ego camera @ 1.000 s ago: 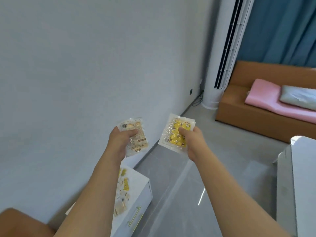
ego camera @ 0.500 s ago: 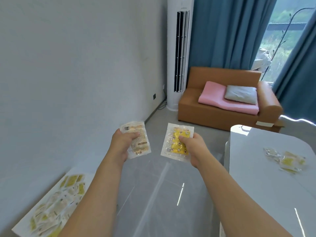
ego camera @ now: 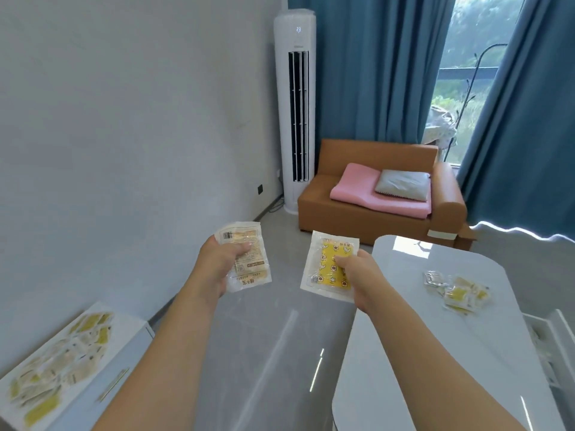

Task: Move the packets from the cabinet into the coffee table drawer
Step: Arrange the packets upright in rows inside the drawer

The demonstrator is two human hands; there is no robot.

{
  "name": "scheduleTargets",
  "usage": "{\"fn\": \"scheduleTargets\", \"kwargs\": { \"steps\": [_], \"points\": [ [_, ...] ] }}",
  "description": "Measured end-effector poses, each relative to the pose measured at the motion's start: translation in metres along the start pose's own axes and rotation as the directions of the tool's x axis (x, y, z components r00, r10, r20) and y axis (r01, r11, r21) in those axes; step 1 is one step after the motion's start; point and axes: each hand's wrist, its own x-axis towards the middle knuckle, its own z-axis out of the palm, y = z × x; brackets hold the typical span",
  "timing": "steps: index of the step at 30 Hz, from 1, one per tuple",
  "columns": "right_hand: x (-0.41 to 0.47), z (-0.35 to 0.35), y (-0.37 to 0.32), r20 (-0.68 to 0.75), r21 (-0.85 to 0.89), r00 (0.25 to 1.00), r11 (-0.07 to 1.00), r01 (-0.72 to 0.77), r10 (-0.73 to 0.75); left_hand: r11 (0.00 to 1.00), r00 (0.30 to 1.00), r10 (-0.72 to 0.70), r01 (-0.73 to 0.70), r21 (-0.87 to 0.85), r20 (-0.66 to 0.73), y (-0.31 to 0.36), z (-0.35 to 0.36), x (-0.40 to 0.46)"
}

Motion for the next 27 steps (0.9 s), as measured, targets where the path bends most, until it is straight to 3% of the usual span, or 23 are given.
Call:
{"fn": "scheduleTargets", "kwargs": {
  "steps": [11, 17, 22, 27],
  "points": [
    [-0.009, -0.141, 0.005, -0.005, 0.002, 1.0, 1.0, 0.01, -0.01, 1.0, 0.998, -0.026, 0.026, 0.004, 0.065, -0.042, 0.143, -0.078],
    [-0.013, -0.268, 0.009, -0.023, 0.029, 1.0, 0.999, 0.018, -0.017, 1.0, 0.997, -0.027, 0.027, -0.002, 0.066, -0.067, 0.24, -0.138],
    [-0.013, -0.397, 0.011, -0.073, -0.03, 0.997, 0.999, 0.028, -0.03, 0.999, 0.996, -0.039, 0.041, -0.019, 0.074, -0.108, 0.336, -0.194],
    [-0.018, -0.482, 0.007, -0.067, -0.072, 0.998, 0.997, -0.002, -0.003, 0.997, 0.992, -0.065, 0.069, -0.036, 0.106, -0.136, 0.412, -0.23]
  ]
}}
